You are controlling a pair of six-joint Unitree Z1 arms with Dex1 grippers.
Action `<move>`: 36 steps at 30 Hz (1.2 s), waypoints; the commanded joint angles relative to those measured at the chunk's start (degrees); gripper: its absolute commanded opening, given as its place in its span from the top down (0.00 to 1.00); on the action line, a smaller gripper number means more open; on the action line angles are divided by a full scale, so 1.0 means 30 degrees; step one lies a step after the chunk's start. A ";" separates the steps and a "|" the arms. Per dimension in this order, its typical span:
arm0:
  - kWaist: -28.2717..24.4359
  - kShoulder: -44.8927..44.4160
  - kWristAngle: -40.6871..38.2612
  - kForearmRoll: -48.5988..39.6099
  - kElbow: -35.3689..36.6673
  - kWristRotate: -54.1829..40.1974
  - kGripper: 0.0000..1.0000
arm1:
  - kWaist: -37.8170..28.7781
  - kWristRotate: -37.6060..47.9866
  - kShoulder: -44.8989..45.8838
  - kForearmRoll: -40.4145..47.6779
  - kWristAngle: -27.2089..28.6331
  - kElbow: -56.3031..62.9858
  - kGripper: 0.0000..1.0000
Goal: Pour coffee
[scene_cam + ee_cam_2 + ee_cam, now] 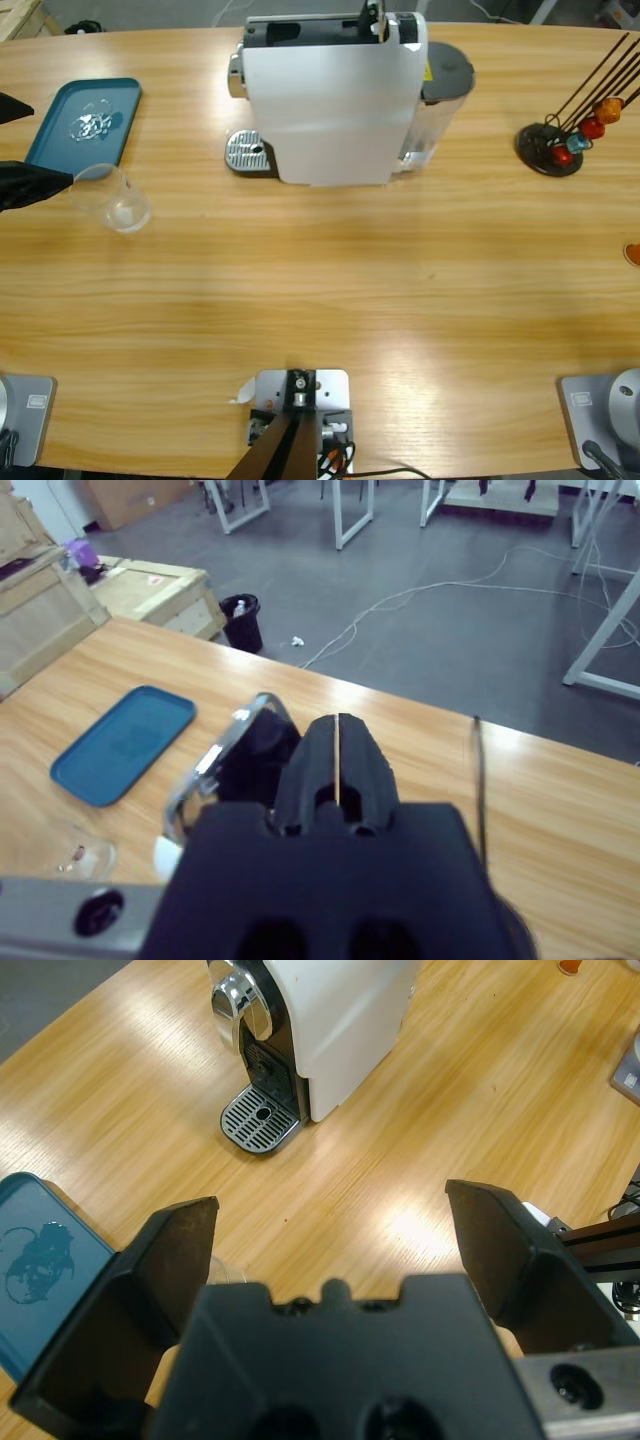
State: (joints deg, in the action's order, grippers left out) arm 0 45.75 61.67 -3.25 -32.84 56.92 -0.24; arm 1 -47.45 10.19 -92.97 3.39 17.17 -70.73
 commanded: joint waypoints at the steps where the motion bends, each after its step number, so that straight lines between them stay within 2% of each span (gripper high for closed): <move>1: 0.0073 0.0278 -0.0323 -0.0302 -0.0341 0.0021 0.00 | -0.1802 0.0587 -0.2232 0.0278 0.1233 -0.1197 1.00; 12: 0.0073 0.0220 -0.1425 -0.0548 -0.0253 -0.0518 0.00 | -0.3952 0.2257 -0.4165 0.0524 0.3940 -0.1883 1.00; 20: 0.0073 -0.0272 -0.1583 -0.1111 -0.0294 -0.0887 0.00 | -0.4673 0.3153 -0.4810 0.0542 0.4889 -0.1766 1.00; 36: 0.0073 -0.0987 -0.1407 -0.1357 -0.0751 -0.0799 0.00 | -0.5423 0.3997 -0.6398 0.1204 0.4561 -0.0986 1.00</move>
State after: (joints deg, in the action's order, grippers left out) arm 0 45.75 60.98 -6.94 -35.91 56.92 -2.11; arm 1 -61.14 20.97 -105.41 7.01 31.89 -77.26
